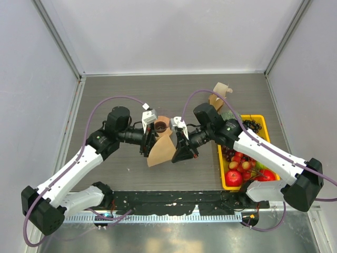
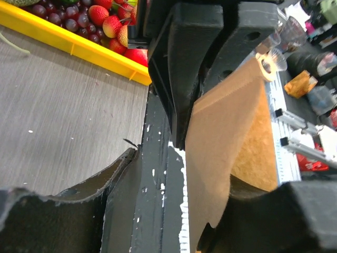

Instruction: Place the coffee filter in the dripper

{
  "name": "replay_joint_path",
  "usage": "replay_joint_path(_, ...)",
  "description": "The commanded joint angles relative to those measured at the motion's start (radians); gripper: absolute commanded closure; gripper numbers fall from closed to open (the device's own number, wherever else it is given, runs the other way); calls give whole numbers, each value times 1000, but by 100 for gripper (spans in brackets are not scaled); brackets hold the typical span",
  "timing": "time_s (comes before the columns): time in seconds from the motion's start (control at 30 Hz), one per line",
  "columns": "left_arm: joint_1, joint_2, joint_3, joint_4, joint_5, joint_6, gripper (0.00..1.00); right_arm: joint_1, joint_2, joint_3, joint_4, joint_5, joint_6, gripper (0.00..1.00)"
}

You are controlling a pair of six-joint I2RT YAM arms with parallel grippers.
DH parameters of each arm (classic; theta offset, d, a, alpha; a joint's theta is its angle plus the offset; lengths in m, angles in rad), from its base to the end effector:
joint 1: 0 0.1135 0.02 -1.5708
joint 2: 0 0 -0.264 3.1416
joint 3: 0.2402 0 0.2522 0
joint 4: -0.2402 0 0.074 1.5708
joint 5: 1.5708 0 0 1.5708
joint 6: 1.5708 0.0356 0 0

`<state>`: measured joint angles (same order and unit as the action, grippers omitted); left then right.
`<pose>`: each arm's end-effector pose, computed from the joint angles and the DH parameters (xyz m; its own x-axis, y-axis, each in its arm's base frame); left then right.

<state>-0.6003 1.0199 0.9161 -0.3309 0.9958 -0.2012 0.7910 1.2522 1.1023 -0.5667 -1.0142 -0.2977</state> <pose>0.1616 -0.1469 0.3334 -0.5274 0.2293 -0.8181 0.8470 0.0659 -0.5275 0.1602 0.2050 0.3260 -0.1993 -0.4219 -0.8845 -0.9250 -0.2171 0.3120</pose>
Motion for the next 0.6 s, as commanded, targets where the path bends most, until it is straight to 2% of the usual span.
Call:
replay_joint_path(0.0,-3,-4,-23,151,32,-102,53,5,-19,47,22,-3,-4,95)
replay_joint_path(0.27,-3,12,-52,242,43,-188,58,5,-20,54,47,2,11,90)
replay_joint_path(0.33,0,17,-54,263,49,-216,76,5,-25,56,48,8,12,77)
replay_joint_path(0.37,7,20,-57,271,52,-230,80,5,-36,56,42,23,11,64)
replay_joint_path(0.4,14,17,-60,279,52,-243,91,-1,-45,53,41,34,6,60)
replay_joint_path(0.43,25,14,-66,295,53,-266,97,-7,-62,50,37,51,0,52)
replay_joint_path(0.53,62,3,-91,354,47,-346,100,-29,-108,47,19,130,-38,37)
replay_joint_path(0.57,66,2,-94,360,40,-363,100,-27,-132,47,11,213,-53,35)
